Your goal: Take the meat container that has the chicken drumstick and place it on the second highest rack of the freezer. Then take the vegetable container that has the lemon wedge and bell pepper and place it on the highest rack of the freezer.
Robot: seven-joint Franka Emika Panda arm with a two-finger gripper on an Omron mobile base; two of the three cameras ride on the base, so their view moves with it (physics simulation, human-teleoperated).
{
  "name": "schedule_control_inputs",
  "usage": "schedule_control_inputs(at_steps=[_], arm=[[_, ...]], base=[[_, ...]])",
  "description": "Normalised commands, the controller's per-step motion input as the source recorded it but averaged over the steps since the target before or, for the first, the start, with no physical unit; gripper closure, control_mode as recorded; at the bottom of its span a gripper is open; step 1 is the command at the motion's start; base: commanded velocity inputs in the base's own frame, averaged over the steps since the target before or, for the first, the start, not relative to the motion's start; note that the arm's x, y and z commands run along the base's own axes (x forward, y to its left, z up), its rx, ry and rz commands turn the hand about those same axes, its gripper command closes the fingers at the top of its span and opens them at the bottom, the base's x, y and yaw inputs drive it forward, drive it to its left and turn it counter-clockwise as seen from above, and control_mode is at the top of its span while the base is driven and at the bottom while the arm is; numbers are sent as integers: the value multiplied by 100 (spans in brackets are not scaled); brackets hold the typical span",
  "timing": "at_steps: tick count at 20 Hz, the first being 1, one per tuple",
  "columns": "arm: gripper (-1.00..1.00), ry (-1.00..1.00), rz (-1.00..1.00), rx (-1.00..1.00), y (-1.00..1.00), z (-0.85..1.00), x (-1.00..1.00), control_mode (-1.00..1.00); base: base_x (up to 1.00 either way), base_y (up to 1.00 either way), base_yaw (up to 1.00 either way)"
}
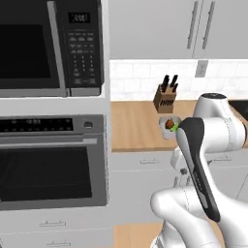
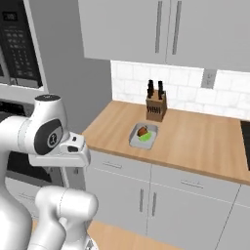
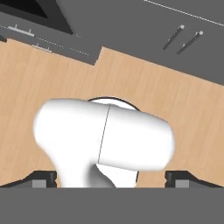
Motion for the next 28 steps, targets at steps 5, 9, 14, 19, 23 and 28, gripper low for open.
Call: schedule_control_inputs(at_steps=[5,9,14,19,23,28], arm=[[-100,0,0,0,0,0,0,100],[-100,0,0,0,0,0,0,100],[-100,0,0,0,0,0,0,100],[-100,2,-12,0,-10,0,54,-100],[-100,2,-38,12,-11,-2,63,-100],[-100,5,-42,24,-12,-11,62,-100]], base=[[52,-61,0],[34,-38,0],[16,-23,-1],[0,0,0],[0,0,0],[0,0,0]])
